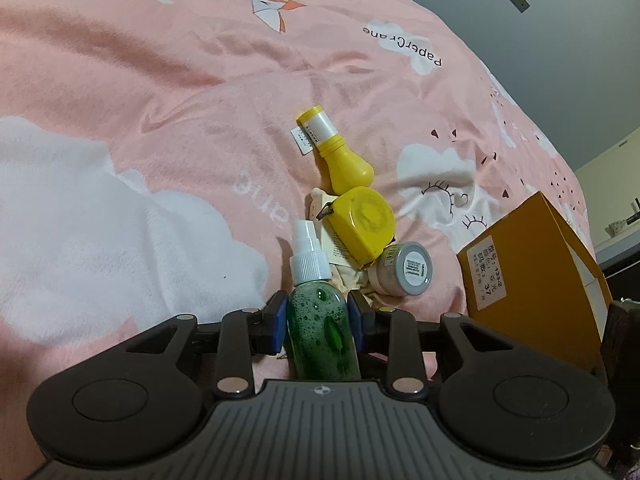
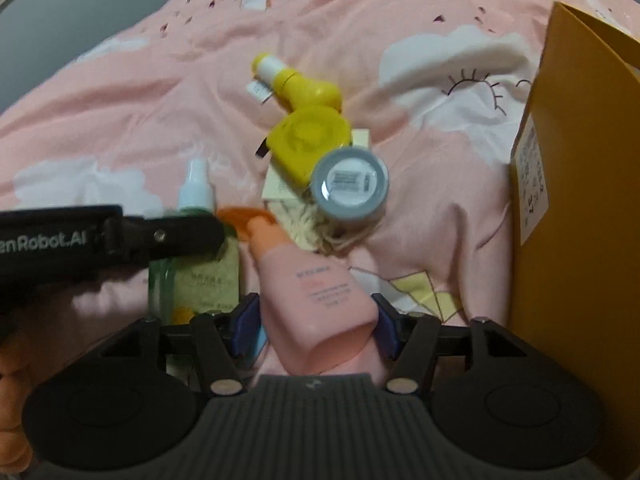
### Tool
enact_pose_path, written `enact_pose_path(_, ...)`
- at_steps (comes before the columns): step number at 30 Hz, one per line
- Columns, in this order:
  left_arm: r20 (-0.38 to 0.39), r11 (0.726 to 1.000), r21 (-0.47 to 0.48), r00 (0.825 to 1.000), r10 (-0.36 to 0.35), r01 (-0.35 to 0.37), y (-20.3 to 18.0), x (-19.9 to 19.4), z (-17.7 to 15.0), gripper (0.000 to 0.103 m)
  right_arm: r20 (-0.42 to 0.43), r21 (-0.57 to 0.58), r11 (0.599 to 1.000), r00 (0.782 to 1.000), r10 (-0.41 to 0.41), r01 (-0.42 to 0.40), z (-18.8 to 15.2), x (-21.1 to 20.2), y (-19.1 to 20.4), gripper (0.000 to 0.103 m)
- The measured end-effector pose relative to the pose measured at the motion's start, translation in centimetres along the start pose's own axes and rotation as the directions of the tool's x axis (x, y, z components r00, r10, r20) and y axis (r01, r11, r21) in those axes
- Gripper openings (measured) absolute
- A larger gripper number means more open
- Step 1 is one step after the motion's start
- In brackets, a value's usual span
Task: Organize rigid objects
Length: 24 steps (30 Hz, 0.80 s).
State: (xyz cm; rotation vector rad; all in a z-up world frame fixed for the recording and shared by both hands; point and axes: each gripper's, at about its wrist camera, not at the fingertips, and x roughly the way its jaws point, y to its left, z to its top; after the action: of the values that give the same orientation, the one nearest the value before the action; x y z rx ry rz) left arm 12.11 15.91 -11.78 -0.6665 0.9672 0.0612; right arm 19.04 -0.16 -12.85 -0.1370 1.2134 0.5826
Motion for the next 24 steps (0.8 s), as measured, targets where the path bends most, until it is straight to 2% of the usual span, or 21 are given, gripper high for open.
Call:
enact_pose_path(5,0.004,1.000,-0.015,1.000,-0.012,0.012,0.1,-0.1,0.0,0.035,0.038,-0.019,1.000,0.999,-0.008,0.008,-0.2,-1.0,0.3,0.057)
enact_pose_path(13,0.022,0.999,-0.014,0.999,-0.034,0.035,-0.6,-1.6,-0.1,0.034,0.156,-0.086,0.995,0.987,-0.032,0.046,-0.4,-4.7,1.5,0.056)
enact_pose_path(24,0.081,0.995,0.020,0.992,-0.097,0.096,-3.4,-5.0,0.0,0.033,0.292,-0.084,0.996,0.956,-0.014,0.040,-0.3,-10.0,1.4,0.054)
